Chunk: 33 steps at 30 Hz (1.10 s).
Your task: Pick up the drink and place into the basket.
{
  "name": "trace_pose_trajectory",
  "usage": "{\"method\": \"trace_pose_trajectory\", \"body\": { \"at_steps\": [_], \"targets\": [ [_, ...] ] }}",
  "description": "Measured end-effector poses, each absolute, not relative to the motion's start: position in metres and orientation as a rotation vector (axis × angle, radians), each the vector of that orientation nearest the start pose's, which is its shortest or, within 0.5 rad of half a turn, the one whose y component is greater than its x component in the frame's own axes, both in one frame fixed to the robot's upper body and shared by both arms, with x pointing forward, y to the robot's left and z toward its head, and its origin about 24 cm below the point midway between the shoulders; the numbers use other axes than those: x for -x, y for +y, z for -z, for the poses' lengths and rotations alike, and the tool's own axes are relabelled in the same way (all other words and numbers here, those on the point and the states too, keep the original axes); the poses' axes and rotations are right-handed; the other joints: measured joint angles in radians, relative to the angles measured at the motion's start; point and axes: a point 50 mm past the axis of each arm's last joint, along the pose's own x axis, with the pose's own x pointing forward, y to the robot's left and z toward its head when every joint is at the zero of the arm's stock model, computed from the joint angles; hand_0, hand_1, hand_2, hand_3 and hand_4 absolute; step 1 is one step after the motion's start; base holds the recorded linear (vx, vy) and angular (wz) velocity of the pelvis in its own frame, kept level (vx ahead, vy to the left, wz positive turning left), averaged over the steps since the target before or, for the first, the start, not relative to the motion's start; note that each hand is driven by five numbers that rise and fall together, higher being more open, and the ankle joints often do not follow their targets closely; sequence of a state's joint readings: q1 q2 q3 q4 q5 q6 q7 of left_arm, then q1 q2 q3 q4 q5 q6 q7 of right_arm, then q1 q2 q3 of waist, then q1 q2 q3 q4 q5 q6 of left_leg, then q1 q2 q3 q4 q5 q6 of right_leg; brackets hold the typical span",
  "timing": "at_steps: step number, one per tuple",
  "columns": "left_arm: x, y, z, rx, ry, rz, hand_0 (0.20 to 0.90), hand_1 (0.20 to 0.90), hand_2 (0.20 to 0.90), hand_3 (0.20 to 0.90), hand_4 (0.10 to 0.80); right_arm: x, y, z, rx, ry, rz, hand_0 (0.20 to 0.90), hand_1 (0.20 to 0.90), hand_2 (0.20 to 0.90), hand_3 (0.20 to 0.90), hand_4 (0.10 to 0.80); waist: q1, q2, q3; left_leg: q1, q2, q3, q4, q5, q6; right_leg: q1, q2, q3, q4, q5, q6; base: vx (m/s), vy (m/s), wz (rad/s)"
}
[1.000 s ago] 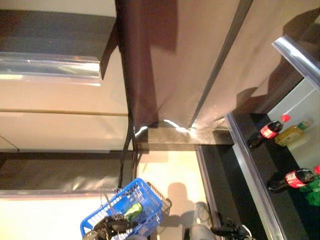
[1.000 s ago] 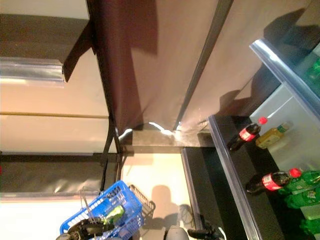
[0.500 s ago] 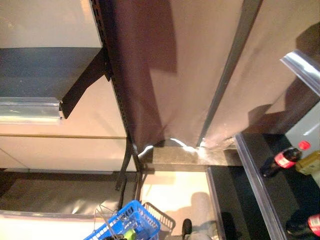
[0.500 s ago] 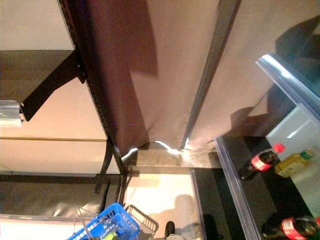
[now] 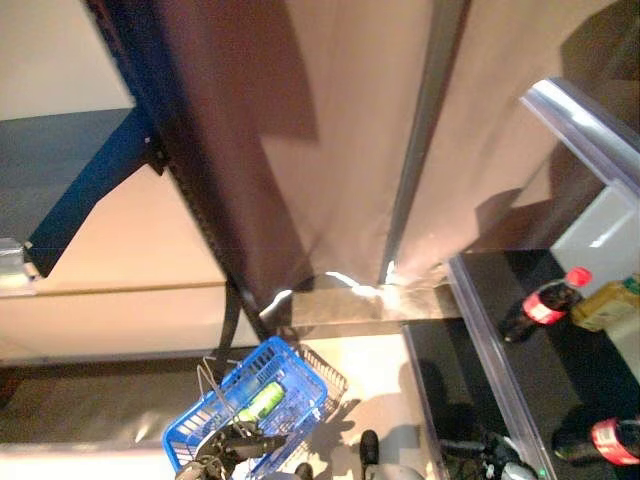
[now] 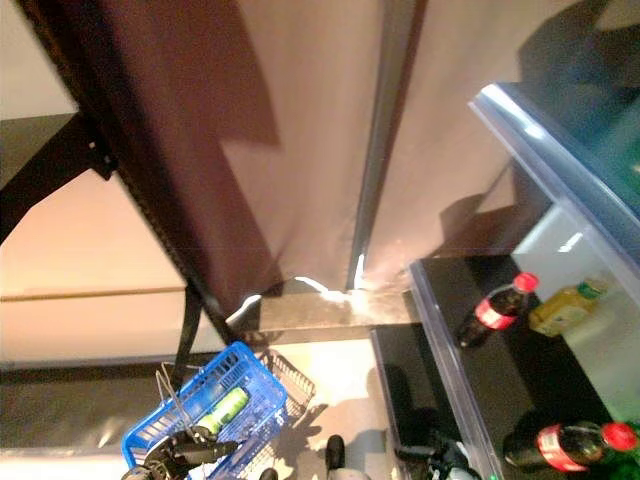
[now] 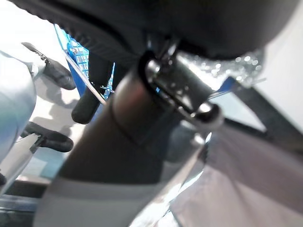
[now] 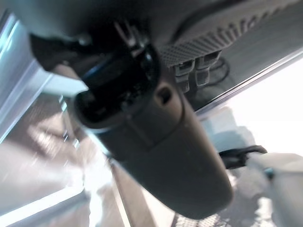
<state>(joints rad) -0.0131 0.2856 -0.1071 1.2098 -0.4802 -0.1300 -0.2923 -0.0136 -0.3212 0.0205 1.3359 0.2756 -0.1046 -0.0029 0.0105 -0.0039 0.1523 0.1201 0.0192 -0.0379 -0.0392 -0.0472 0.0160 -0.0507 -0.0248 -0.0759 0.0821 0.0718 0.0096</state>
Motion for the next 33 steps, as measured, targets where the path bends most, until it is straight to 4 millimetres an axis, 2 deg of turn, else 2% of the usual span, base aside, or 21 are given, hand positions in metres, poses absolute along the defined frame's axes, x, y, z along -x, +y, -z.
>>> {"method": "trace_pose_trajectory", "body": {
  "at_steps": [1, 2, 5, 9, 10, 16, 27, 28, 30, 33],
  "targets": [
    [-0.109, 0.244, 0.148, 0.226, 0.997, -0.101, 0.3, 0.3, 0.3, 0.2, 0.1, -0.066, -0.277, 0.154, 0.068, 1.202, 0.371, 0.9, 0.9, 0.9, 0.9, 0.8, -0.019, -0.017, -0.009, 0.013, -0.003, -0.001, -0.01, 0.011, -0.02, 0.024, -0.006, 0.002, -0.016, -0.058, -0.006, 0.134, 0.077, -0.05],
    [-0.101, 0.243, 0.152, 0.256, 1.019, -0.131, 0.3, 0.3, 0.3, 0.2, 0.1, -0.055, -0.279, 0.155, 0.067, 1.225, 0.384, 0.9, 0.9, 0.9, 0.9, 0.8, -0.017, -0.005, -0.006, 0.039, 0.007, -0.001, -0.03, 0.021, -0.026, 0.053, 0.0, 0.002, -0.048, -0.05, -0.002, 0.069, 0.026, 0.0],
    [-0.089, 0.24, 0.156, 0.287, 1.054, -0.157, 0.3, 0.3, 0.3, 0.2, 0.1, -0.039, -0.281, 0.156, 0.069, 1.261, 0.397, 0.9, 0.9, 0.9, 0.9, 0.8, -0.023, 0.014, -0.006, 0.069, 0.009, 0.006, -0.038, 0.02, -0.031, 0.109, 0.007, 0.005, -0.117, -0.019, -0.001, 0.055, 0.017, -0.07],
    [-0.088, 0.241, 0.156, 0.289, 1.055, -0.159, 0.3, 0.3, 0.3, 0.2, 0.1, -0.044, -0.28, 0.156, 0.069, 1.247, 0.389, 0.9, 0.9, 0.9, 0.9, 0.8, -0.019, 0.015, -0.007, 0.076, 0.001, 0.007, -0.04, 0.016, -0.027, 0.138, 0.002, 0.007, -0.167, 0.0, 0.006, 0.032, 0.011, 0.01],
    [-0.088, 0.241, 0.156, 0.286, 1.057, -0.156, 0.3, 0.3, 0.3, 0.2, 0.1, -0.059, -0.279, 0.154, 0.071, 1.2, 0.378, 0.9, 0.9, 0.9, 0.9, 0.8, -0.017, 0.015, -0.007, 0.078, 0.0, 0.015, -0.043, 0.015, -0.027, 0.139, 0.001, 0.01, -0.167, 0.001, 0.007, 0.0, 0.0, 0.0],
    [-0.08, 0.244, 0.156, 0.269, 1.079, -0.157, 0.3, 0.3, 0.3, 0.2, 0.1, -0.084, -0.278, 0.149, 0.08, 1.12, 0.355, 0.9, 0.9, 0.9, 0.9, 0.8, -0.012, 0.015, -0.008, 0.088, -0.001, 0.03, -0.044, 0.01, -0.028, 0.149, 0.001, 0.023, -0.167, -0.002, 0.013, 0.0, 0.002, -0.06],
    [-0.075, 0.246, 0.157, 0.268, 1.091, -0.166, 0.3, 0.3, 0.3, 0.2, 0.1, -0.067, -0.279, 0.152, 0.08, 1.166, 0.363, 0.9, 0.9, 0.9, 0.9, 0.8, -0.013, 0.007, -0.019, 0.09, -0.003, 0.039, -0.043, 0.01, -0.027, 0.138, 0.002, 0.036, -0.169, 0.007, 0.009, -0.005, 0.023, -0.05],
    [-0.074, 0.246, 0.157, 0.27, 1.091, -0.173, 0.3, 0.3, 0.3, 0.2, 0.1, -0.07, -0.278, 0.152, 0.079, 1.162, 0.362, 0.9, 0.9, 0.9, 0.9, 0.8, -0.004, 0.001, -0.021, 0.085, -0.016, 0.029, -0.03, 0.006, -0.023, 0.123, 0.002, 0.06, -0.169, 0.014, 0.01, -0.034, 0.125, -0.46],
    [-0.072, 0.247, 0.157, 0.272, 1.095, -0.177, 0.3, 0.3, 0.3, 0.2, 0.1, -0.078, -0.28, 0.15, 0.081, 1.143, 0.362, 0.9, 0.9, 0.9, 0.9, 0.8, 0.011, 0.001, -0.021, 0.082, -0.021, 0.018, -0.01, -0.01, -0.019, 0.115, 0.003, 0.095, -0.173, 0.024, 0.012, -0.031, 0.118, -0.63],
    [-0.075, 0.247, 0.157, 0.268, 1.091, -0.172, 0.3, 0.3, 0.3, 0.2, 0.1, -0.084, -0.279, 0.149, 0.073, 1.12, 0.362, 0.9, 0.9, 0.9, 0.9, 0.8, 0.011, -0.01, -0.02, 0.081, -0.05, 0.028, -0.011, -0.018, -0.002, 0.083, -0.001, 0.152, -0.163, 0.043, 0.038, -0.067, 0.07, -0.59]
  ]
}}
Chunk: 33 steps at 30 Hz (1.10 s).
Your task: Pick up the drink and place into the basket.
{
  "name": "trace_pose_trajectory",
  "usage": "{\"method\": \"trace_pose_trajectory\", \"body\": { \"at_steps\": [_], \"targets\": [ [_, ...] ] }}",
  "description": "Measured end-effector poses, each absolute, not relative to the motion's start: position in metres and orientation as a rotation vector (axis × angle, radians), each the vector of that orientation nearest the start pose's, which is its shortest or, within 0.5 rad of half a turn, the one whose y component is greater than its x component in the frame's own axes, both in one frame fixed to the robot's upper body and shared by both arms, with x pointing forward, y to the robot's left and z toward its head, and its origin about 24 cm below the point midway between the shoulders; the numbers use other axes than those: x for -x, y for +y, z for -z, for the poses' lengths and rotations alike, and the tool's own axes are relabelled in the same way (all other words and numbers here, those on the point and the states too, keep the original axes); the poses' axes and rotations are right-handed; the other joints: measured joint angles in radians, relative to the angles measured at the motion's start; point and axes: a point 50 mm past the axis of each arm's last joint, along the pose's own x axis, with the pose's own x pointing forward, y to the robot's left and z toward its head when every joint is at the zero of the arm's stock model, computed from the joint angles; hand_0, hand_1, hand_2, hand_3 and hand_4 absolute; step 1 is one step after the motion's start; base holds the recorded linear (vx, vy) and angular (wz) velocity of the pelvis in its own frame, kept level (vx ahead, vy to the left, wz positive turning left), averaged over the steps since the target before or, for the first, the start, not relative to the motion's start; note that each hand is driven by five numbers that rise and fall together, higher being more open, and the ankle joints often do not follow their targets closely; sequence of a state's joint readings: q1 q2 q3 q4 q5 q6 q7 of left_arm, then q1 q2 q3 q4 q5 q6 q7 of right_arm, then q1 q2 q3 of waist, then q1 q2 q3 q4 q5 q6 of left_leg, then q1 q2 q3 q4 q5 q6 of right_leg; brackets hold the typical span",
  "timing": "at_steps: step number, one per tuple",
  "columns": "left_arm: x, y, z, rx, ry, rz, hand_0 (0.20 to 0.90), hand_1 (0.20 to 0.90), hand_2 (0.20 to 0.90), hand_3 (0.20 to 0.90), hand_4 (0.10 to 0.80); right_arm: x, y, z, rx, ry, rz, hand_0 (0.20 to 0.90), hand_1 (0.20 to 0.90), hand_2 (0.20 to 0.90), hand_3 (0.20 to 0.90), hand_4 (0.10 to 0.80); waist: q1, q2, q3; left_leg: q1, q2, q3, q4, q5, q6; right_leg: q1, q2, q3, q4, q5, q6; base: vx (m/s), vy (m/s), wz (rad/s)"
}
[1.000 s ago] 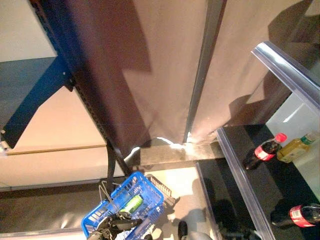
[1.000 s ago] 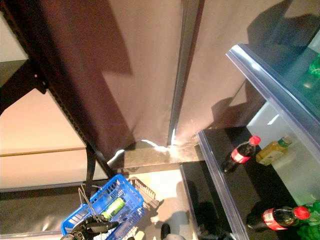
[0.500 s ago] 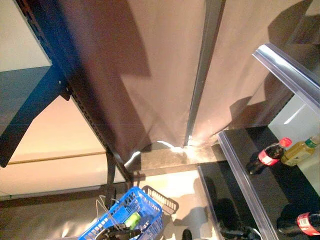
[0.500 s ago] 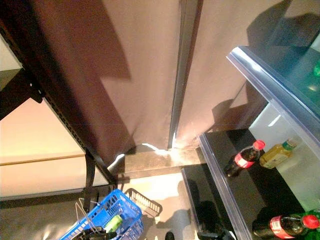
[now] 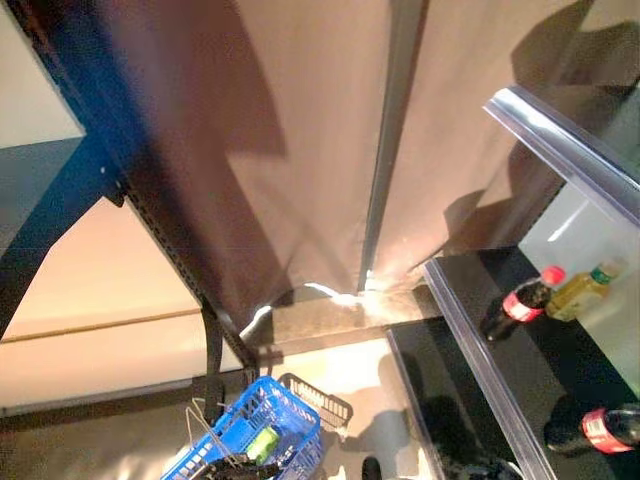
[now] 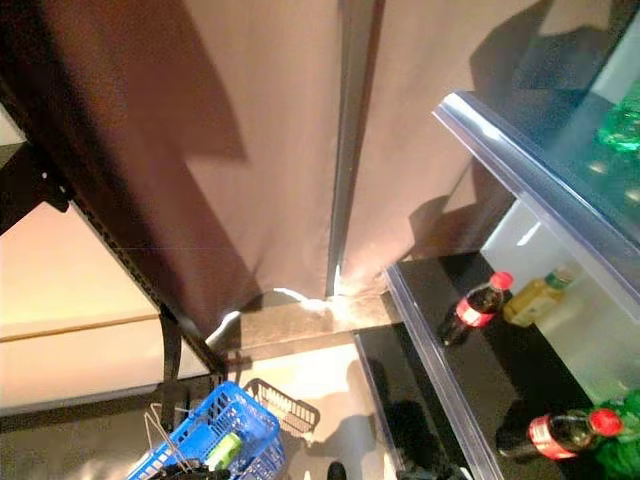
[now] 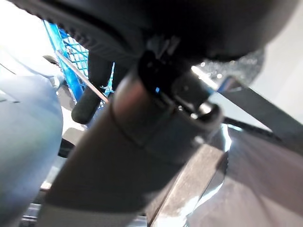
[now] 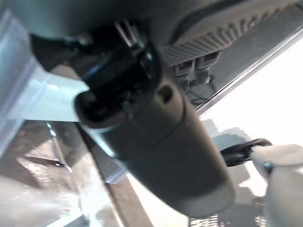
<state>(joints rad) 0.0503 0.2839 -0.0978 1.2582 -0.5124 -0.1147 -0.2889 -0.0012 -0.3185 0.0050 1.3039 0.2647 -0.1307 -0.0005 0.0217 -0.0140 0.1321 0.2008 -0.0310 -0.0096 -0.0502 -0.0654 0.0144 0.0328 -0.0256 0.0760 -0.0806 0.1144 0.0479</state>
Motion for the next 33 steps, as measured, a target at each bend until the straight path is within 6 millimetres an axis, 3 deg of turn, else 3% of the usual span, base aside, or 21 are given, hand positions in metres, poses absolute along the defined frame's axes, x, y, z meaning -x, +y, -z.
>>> {"method": "trace_pose_trajectory", "body": {
  "at_steps": [2, 3, 4, 5, 6, 8, 9, 11, 14, 16, 17, 18, 19, 20, 21, 23, 26, 27, 28, 29, 33],
  "targets": [
    [-0.074, 0.247, 0.157, 0.266, 1.095, -0.172, 0.3, 0.3, 0.3, 0.2, 0.1, -0.085, -0.278, 0.149, 0.068, 1.112, 0.36, 0.9, 0.9, 0.9, 0.9, 0.8, -0.001, -0.011, 0.004, 0.0, -0.013, 0.001, -0.001, 0.001, 0.009, -0.024, 0.002, 0.031, 0.013, 0.015, 0.004, -0.13, -0.03, -0.82],
    [-0.073, 0.253, 0.156, 0.269, 1.093, -0.197, 0.3, 0.3, 0.3, 0.2, 0.1, -0.09, -0.275, 0.149, 0.058, 1.095, 0.342, 0.9, 0.9, 0.9, 0.9, 0.8, -0.002, -0.033, 0.016, 0.0, -0.027, 0.054, -0.001, -0.002, 0.025, -0.071, -0.017, 0.032, 0.023, 0.022, 0.019, -0.134, -0.036, -0.88],
    [-0.073, 0.253, 0.156, 0.269, 1.093, -0.197, 0.3, 0.3, 0.3, 0.2, 0.1, -0.09, -0.275, 0.149, 0.058, 1.095, 0.342, 0.9, 0.9, 0.9, 0.9, 0.8, -0.002, -0.033, 0.016, 0.0, -0.027, 0.054, -0.001, -0.002, 0.025, -0.071, -0.017, 0.032, 0.023, 0.022, 0.019, -0.387, -0.073, -1.44],
    [-0.074, 0.262, 0.153, 0.27, 1.077, -0.221, 0.3, 0.3, 0.3, 0.2, 0.1, -0.088, -0.271, 0.151, 0.042, 1.106, 0.34, 0.9, 0.9, 0.9, 0.9, 0.8, -0.022, -0.064, 0.027, -0.039, -0.028, 0.129, 0.049, -0.011, 0.04, -0.104, -0.059, -0.078, 0.022, -0.006, 0.054, -0.382, -0.068, -1.05],
    [-0.076, 0.268, 0.15, 0.293, 1.05, -0.25, 0.3, 0.3, 0.3, 0.2, 0.1, -0.089, -0.267, 0.152, 0.035, 1.114, 0.333, 0.9, 0.9, 0.9, 0.9, 0.8, -0.021, -0.055, 0.035, -0.066, 0.002, 0.204, 0.053, -0.015, 0.046, -0.155, -0.063, -0.155, 0.099, -0.047, 0.09, -0.518, -0.12, -1.44],
    [-0.079, 0.27, 0.149, 0.325, 1.017, -0.298, 0.3, 0.3, 0.3, 0.2, 0.1, -0.083, -0.268, 0.154, 0.034, 1.148, 0.334, 0.9, 0.9, 0.9, 0.9, 0.8, -0.011, -0.042, 0.039, -0.071, 0.055, 0.31, 0.032, 0.0, 0.039, -0.239, -0.058, -0.179, 0.375, -0.093, 0.092, -0.36, -0.143, -0.88],
    [-0.079, 0.271, 0.149, 0.326, 1.013, -0.305, 0.3, 0.3, 0.3, 0.2, 0.1, -0.08, -0.267, 0.155, 0.033, 1.158, 0.335, 0.9, 0.9, 0.9, 0.9, 0.8, -0.008, -0.04, 0.039, -0.073, 0.059, 0.315, 0.033, -0.001, 0.041, -0.248, -0.061, -0.178, 0.418, -0.104, 0.093, -0.346, -0.195, -0.59],
    [-0.081, 0.278, 0.145, 0.318, 0.986, -0.325, 0.3, 0.3, 0.3, 0.2, 0.1, -0.067, -0.268, 0.157, 0.031, 1.2, 0.344, 0.9, 0.9, 0.9, 0.9, 0.8, 0.023, -0.055, 0.028, -0.09, 0.087, 0.387, 0.036, 0.014, 0.031, -0.218, -0.133, -0.185, 0.599, -0.173, 0.117, -0.43, -0.293, -0.71],
    [-0.077, 0.284, 0.145, 0.301, 0.996, -0.359, 0.3, 0.3, 0.3, 0.2, 0.1, -0.07, -0.26, 0.159, 0.021, 1.187, 0.322, 0.9, 0.9, 0.9, 0.9, 0.8, 0.067, -0.071, -0.011, -0.125, 0.118, 0.474, 0.049, 0.023, 0.016, -0.122, -0.257, -0.241, 0.598, -0.185, 0.143, -0.411, -0.342, -0.75],
    [-0.076, 0.292, 0.142, 0.281, 1.0, -0.394, 0.3, 0.3, 0.3, 0.2, 0.1, -0.08, -0.252, 0.159, 0.012, 1.164, 0.297, 0.9, 0.9, 0.9, 0.9, 0.8, 0.094, -0.091, -0.03, -0.149, 0.139, 0.497, 0.07, 0.04, -0.01, -0.041, -0.328, -0.267, 0.503, -0.174, 0.18, -0.332, -0.419, -0.68],
    [-0.076, 0.292, 0.142, 0.281, 1.0, -0.394, 0.3, 0.3, 0.3, 0.2, 0.1, -0.08, -0.252, 0.159, 0.012, 1.164, 0.297, 0.9, 0.9, 0.9, 0.9, 0.8, 0.094, -0.091, -0.03, -0.149, 0.139, 0.497, 0.07, 0.04, -0.01, -0.041, -0.328, -0.267, 0.503, -0.174, 0.18, -0.168, -0.397, -0.83],
    [-0.071, 0.304, 0.139, 0.26, 1.015, -0.437, 0.3, 0.3, 0.3, 0.2, 0.1, -0.094, -0.245, 0.158, 0.006, 1.123, 0.27, 0.9, 0.9, 0.9, 0.9, 0.8, 0.12, -0.11, -0.047, -0.167, 0.172, 0.492, 0.093, 0.06, -0.047, -0.015, -0.346, -0.298, 0.372, -0.155, 0.168, -0.225, -0.46, -1.12],
    [-0.069, 0.316, 0.134, 0.239, 1.014, -0.461, 0.3, 0.3, 0.3, 0.2, 0.1, -0.105, -0.237, 0.157, -0.008, 1.099, 0.251, 0.9, 0.9, 0.9, 0.9, 0.8, 0.142, -0.13, -0.047, -0.177, 0.184, 0.45, 0.115, 0.064, -0.064, -0.027, -0.325, -0.305, 0.283, -0.085, 0.139, -0.305, -0.59, -1.46],
    [-0.067, 0.324, 0.13, 0.234, 1.01, -0.49, 0.3, 0.3, 0.3, 0.2, 0.1, -0.113, -0.233, 0.156, -0.016, 1.086, 0.236, 0.9, 0.9, 0.9, 0.9, 0.8, 0.148, -0.15, -0.047, -0.192, 0.19, 0.383, 0.138, 0.061, -0.074, -0.036, -0.311, -0.332, 0.246, -0.073, 0.133, -0.259, -0.43, -1.42],
    [-0.065, 0.327, 0.13, 0.26, 1.006, -0.542, 0.3, 0.3, 0.3, 0.2, 0.1, -0.122, -0.234, 0.153, -0.008, 1.066, 0.23, 0.9, 0.9, 0.9, 0.9, 0.8, 0.161, -0.14, -0.047, -0.215, 0.226, 0.305, 0.182, 0.04, -0.101, -0.04, -0.27, -0.331, 0.202, -0.097, 0.149, -0.203, -0.367, -1.36],
    [-0.066, 0.317, 0.135, 0.343, 0.973, -0.605, 0.3, 0.3, 0.3, 0.2, 0.1, -0.131, -0.249, 0.147, 0.028, 1.056, 0.248, 0.9, 0.9, 0.9, 0.9, 0.8, 0.178, -0.101, -0.047, -0.253, 0.263, 0.161, 0.178, -0.005, -0.147, -0.057, -0.192, -0.248, 0.101, -0.087, 0.122, -0.117, -0.234, -1.22],
    [-0.068, 0.303, 0.141, 0.393, 0.966, -0.62, 0.3, 0.3, 0.3, 0.2, 0.1, -0.122, -0.264, 0.146, 0.056, 1.1, 0.283, 0.9, 0.9, 0.9, 0.9, 0.8, 0.175, -0.082, -0.048, -0.209, 0.254, 0.14, 0.121, -0.006, -0.145, -0.077, -0.156, -0.211, 0.023, -0.071, 0.116, -0.051, -0.08, -1.03],
    [-0.076, 0.293, 0.143, 0.44, 0.932, -0.628, 0.3, 0.3, 0.3, 0.2, 0.1, -0.105, -0.274, 0.148, 0.069, 1.156, 0.323, 0.9, 0.9, 0.9, 0.9, 0.8, 0.196, -0.037, -0.031, -0.207, 0.335, 0.198, 0.112, 0.029, -0.198, -0.114, -0.134, -0.237, 0.255, -0.146, 0.088, -0.035, -0.033, -0.47],
    [-0.078, 0.298, 0.141, 0.438, 0.916, -0.642, 0.3, 0.3, 0.3, 0.2, 0.1, -0.092, -0.273, 0.152, 0.064, 1.2, 0.33, 0.9, 0.9, 0.9, 0.9, 0.8, 0.193, -0.067, -0.027, -0.2, 0.318, 0.201, 0.114, 0.034, -0.207, -0.139, -0.172, -0.236, 0.376, -0.26, 0.089, -0.039, -0.025, -0.53],
    [-0.076, 0.296, 0.143, 0.438, 0.931, -0.656, 0.3, 0.3, 0.3, 0.2, 0.1, -0.076, -0.274, 0.154, 0.054, 1.235, 0.356, 0.9, 0.9, 0.9, 0.9, 0.8, 0.187, -0.071, -0.019, -0.196, 0.31, 0.188, 0.132, 0.046, -0.208, -0.133, -0.177, -0.24, 0.369, -0.271, 0.096, -0.012, 0.038, -0.09],
    [-0.058, 0.281, 0.153, 0.456, 1.019, -0.642, 0.3, 0.3, 0.3, 0.2, 0.1, -0.052, -0.29, 0.152, 0.055, 1.263, 0.446, 0.9, 0.9, 0.9, 0.9, 0.8, 0.143, -0.025, -0.006, -0.186, 0.277, 0.192, 0.103, 0.052, -0.195, -0.085, -0.18, -0.224, 0.226, -0.18, 0.115, 0.031, 0.035, -0.19]
  ]
}}
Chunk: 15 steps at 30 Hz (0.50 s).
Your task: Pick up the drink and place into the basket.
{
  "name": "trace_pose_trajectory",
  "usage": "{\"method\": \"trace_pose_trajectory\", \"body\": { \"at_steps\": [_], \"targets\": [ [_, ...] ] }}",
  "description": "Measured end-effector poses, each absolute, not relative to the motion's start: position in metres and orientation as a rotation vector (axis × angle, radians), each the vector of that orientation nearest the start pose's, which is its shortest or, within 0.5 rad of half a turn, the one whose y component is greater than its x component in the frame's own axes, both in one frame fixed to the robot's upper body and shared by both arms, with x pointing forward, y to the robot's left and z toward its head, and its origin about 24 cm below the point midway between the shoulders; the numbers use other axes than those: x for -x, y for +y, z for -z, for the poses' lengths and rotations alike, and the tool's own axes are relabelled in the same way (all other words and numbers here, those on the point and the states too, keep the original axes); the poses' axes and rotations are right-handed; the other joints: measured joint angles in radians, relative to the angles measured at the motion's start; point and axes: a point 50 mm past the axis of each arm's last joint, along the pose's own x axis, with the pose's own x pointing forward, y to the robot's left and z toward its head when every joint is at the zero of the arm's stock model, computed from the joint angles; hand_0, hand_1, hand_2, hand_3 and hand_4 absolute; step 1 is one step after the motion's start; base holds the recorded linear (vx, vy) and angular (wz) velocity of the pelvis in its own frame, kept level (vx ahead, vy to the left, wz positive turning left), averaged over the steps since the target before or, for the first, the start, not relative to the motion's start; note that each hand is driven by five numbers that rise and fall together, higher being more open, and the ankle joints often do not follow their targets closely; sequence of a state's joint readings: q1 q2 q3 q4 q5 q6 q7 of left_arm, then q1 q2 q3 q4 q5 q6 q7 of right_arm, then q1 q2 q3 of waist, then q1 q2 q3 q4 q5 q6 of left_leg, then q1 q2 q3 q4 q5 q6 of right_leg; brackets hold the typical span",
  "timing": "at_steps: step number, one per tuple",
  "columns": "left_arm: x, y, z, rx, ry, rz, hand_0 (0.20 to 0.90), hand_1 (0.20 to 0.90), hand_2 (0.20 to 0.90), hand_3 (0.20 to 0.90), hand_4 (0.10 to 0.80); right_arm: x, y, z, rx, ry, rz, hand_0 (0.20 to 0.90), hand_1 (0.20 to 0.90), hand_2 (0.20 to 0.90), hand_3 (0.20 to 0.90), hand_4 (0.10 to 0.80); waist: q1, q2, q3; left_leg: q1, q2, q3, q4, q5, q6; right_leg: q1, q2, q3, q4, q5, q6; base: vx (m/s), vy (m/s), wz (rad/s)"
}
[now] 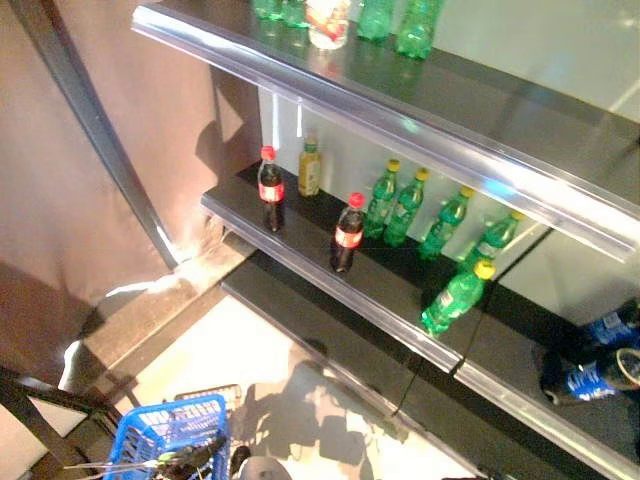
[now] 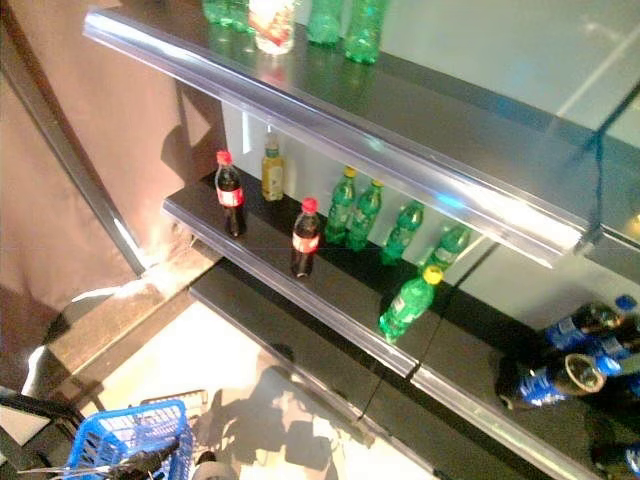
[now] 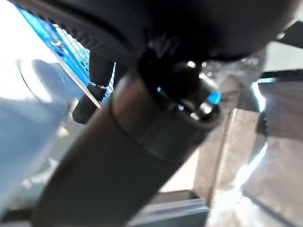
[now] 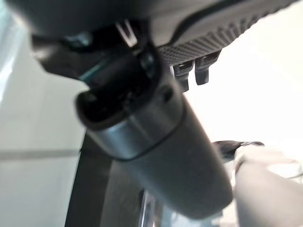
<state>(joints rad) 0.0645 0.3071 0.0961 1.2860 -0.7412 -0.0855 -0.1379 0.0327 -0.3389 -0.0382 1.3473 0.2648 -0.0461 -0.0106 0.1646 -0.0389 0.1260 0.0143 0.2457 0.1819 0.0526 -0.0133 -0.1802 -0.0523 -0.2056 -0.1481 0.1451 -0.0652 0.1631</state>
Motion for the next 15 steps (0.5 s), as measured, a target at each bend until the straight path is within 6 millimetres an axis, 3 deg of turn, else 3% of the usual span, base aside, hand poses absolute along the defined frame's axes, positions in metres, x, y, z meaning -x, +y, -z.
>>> {"method": "trace_pose_trajectory", "body": {
  "at_steps": [4, 8, 9, 15],
  "targets": [
    [-0.054, 0.272, 0.156, 0.481, 1.048, -0.638, 0.3, 0.3, 0.3, 0.2, 0.1, -0.038, -0.276, 0.159, 0.019, 1.302, 0.425, 0.9, 0.9, 0.9, 0.9, 0.8, -0.008, -0.004, 0.007, 0.035, -0.045, 0.02, -0.005, -0.005, 0.021, 0.093, -0.03, 0.01, -0.152, 0.082, 0.012, 0.051, 0.017, -0.09],
    [-0.051, 0.272, 0.157, 0.483, 1.06, -0.64, 0.3, 0.3, 0.3, 0.2, 0.1, -0.043, -0.269, 0.16, 0.007, 1.281, 0.411, 0.9, 0.9, 0.9, 0.9, 0.8, -0.008, -0.012, 0.002, 0.038, -0.065, 0.024, -0.018, 0.0, 0.029, 0.105, -0.042, 0.012, -0.188, 0.11, 0.01, 0.0, 0.0, 0.0],
    [-0.048, 0.271, 0.158, 0.481, 1.07, -0.635, 0.3, 0.3, 0.3, 0.2, 0.1, -0.047, -0.269, 0.16, 0.007, 1.266, 0.408, 0.9, 0.9, 0.9, 0.9, 0.8, -0.008, -0.013, 0.001, 0.042, -0.077, 0.023, -0.018, 0.001, 0.029, 0.111, -0.043, 0.013, -0.194, 0.117, 0.023, 0.0, 0.0, 0.0],
    [-0.046, 0.271, 0.158, 0.477, 1.076, -0.636, 0.3, 0.3, 0.3, 0.2, 0.1, -0.051, -0.268, 0.16, 0.008, 1.251, 0.405, 0.9, 0.9, 0.9, 0.9, 0.8, -0.009, -0.014, -0.003, 0.072, -0.08, 0.025, -0.042, 0.008, 0.029, 0.136, -0.041, 0.013, -0.202, 0.123, 0.026, 0.029, 0.005, -0.01]
  ]
}}
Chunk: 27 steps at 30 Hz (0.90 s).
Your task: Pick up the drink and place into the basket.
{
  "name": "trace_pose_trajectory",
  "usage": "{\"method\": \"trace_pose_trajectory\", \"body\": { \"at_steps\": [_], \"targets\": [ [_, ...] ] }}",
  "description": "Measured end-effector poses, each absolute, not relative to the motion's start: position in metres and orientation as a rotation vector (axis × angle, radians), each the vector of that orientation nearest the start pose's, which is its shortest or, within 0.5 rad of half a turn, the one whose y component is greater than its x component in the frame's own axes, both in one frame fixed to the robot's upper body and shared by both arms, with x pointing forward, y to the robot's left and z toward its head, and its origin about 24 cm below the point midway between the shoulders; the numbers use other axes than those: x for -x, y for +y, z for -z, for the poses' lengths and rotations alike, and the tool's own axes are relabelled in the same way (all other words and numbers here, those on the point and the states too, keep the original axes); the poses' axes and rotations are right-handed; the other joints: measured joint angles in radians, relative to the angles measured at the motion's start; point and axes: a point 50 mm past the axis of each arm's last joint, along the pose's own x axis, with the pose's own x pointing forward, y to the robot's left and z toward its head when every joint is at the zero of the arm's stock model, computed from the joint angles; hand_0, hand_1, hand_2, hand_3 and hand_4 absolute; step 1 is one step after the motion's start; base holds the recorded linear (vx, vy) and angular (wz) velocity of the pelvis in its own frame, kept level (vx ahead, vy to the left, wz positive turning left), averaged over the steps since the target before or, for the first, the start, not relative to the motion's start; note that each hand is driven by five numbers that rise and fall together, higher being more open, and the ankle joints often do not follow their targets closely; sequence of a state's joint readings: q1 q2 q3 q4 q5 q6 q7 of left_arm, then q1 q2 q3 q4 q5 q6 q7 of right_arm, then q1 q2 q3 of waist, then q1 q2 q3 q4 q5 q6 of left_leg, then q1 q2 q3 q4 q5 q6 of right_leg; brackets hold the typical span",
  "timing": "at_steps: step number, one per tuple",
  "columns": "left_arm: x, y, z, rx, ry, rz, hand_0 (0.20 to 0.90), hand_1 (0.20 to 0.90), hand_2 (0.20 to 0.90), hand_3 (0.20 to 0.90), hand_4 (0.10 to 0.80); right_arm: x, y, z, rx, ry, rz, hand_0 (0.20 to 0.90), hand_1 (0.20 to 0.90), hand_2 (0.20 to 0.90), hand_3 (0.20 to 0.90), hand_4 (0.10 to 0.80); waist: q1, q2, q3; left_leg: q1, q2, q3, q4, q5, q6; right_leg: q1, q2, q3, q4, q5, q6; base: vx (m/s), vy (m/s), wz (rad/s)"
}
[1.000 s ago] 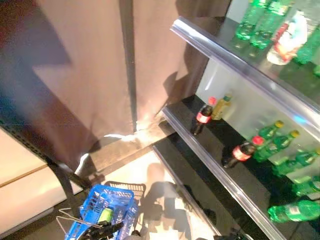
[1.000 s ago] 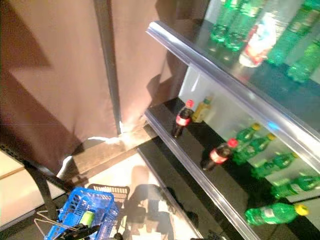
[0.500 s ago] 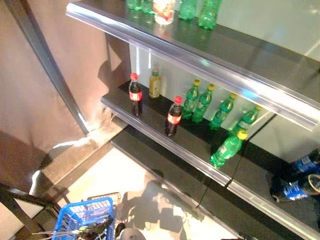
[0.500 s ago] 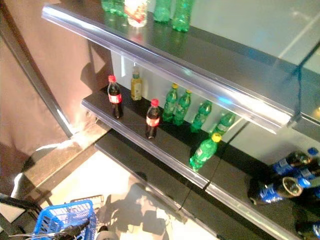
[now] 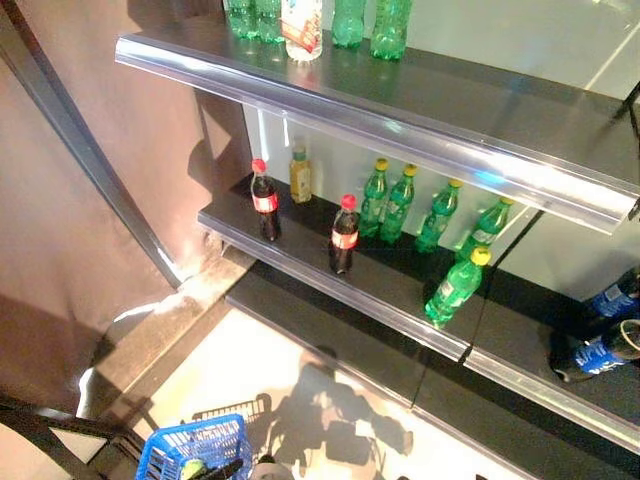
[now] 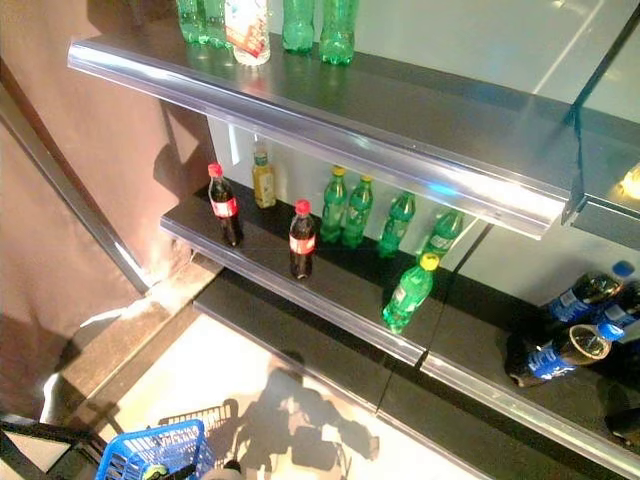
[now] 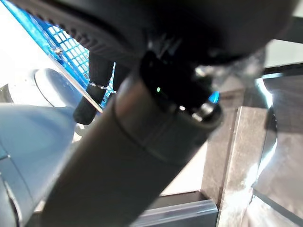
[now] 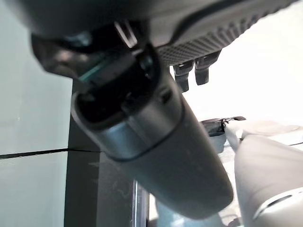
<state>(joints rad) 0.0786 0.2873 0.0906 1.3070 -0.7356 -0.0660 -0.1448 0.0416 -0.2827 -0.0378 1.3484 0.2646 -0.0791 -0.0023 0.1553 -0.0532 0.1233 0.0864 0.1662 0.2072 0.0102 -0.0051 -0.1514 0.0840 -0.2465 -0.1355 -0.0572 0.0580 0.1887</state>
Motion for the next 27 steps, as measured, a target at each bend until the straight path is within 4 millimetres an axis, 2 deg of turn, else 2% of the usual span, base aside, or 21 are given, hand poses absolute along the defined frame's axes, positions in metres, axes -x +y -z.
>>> {"method": "trace_pose_trajectory", "body": {
  "at_steps": [13, 19, 20, 21, 24, 25, 26, 27],
  "targets": [
    [-0.036, 0.274, 0.158, 0.468, 1.1, -0.655, 0.3, 0.3, 0.3, 0.2, 0.1, -0.043, -0.267, 0.161, 0.007, 1.269, 0.41, 0.9, 0.9, 0.9, 0.9, 0.8, -0.025, -0.009, -0.029, 0.027, -0.004, 0.001, -0.057, 0.034, 0.0, -0.001, 0.001, -0.002, 0.006, 0.0, 0.0, 0.002, 0.0, 0.0],
    [-0.035, 0.274, 0.158, 0.467, 1.102, -0.655, 0.3, 0.3, 0.3, 0.2, 0.1, -0.044, -0.267, 0.161, 0.021, 1.272, 0.396, 0.9, 0.9, 0.9, 0.9, 0.8, -0.025, -0.008, -0.03, 0.03, -0.003, 0.008, -0.06, 0.04, -0.001, -0.002, -0.001, -0.002, 0.015, -0.001, 0.0, 0.008, 0.119, 0.01],
    [-0.036, 0.274, 0.158, 0.466, 1.102, -0.651, 0.3, 0.3, 0.3, 0.2, 0.1, -0.043, -0.267, 0.161, 0.024, 1.272, 0.395, 0.9, 0.9, 0.9, 0.9, 0.8, -0.03, -0.012, -0.037, 0.002, 0.008, 0.044, -0.046, 0.036, -0.004, -0.003, -0.012, -0.012, 0.022, -0.003, 0.002, -0.052, 0.285, 0.48],
    [-0.041, 0.273, 0.158, 0.461, 1.098, -0.637, 0.3, 0.3, 0.3, 0.2, 0.1, -0.041, -0.268, 0.161, 0.026, 1.28, 0.4, 0.9, 0.9, 0.9, 0.9, 0.8, -0.054, -0.014, -0.046, -0.038, 0.017, 0.058, 0.003, 0.036, -0.004, -0.014, -0.018, -0.052, 0.025, -0.009, 0.006, -0.035, 0.217, 0.57],
    [-0.046, 0.273, 0.157, 0.445, 1.095, -0.608, 0.3, 0.3, 0.3, 0.2, 0.1, -0.046, -0.271, 0.16, 0.03, 1.274, 0.409, 0.9, 0.9, 0.9, 0.9, 0.8, -0.051, -0.036, -0.039, -0.096, -0.011, 0.027, 0.063, 0.019, 0.016, -0.06, -0.043, -0.05, 0.078, -0.019, 0.012, 0.051, 0.279, 0.26],
    [-0.046, 0.274, 0.157, 0.446, 1.091, -0.599, 0.3, 0.3, 0.3, 0.2, 0.1, -0.05, -0.271, 0.159, 0.029, 1.265, 0.406, 0.9, 0.9, 0.9, 0.9, 0.8, -0.05, -0.043, -0.034, -0.109, -0.029, -0.003, 0.091, -0.006, 0.021, -0.076, -0.057, -0.046, 0.106, -0.021, 0.012, 0.1, 0.259, -0.08],
    [-0.046, 0.275, 0.157, 0.448, 1.091, -0.596, 0.3, 0.3, 0.3, 0.2, 0.1, -0.053, -0.271, 0.159, 0.031, 1.251, 0.404, 0.9, 0.9, 0.9, 0.9, 0.8, -0.051, -0.059, -0.025, -0.121, -0.053, -0.031, 0.134, -0.036, 0.037, -0.089, -0.073, -0.026, 0.135, -0.029, 0.001, 0.105, 0.271, -0.2],
    [-0.046, 0.273, 0.157, 0.457, 1.09, -0.588, 0.3, 0.3, 0.3, 0.2, 0.1, -0.057, -0.273, 0.157, 0.037, 1.23, 0.403, 0.9, 0.9, 0.9, 0.9, 0.8, -0.052, -0.056, -0.019, -0.145, -0.074, -0.059, 0.199, -0.082, 0.053, -0.104, -0.089, -0.009, 0.181, -0.03, 0.002, 0.065, 0.172, -0.17]
  ]
}}
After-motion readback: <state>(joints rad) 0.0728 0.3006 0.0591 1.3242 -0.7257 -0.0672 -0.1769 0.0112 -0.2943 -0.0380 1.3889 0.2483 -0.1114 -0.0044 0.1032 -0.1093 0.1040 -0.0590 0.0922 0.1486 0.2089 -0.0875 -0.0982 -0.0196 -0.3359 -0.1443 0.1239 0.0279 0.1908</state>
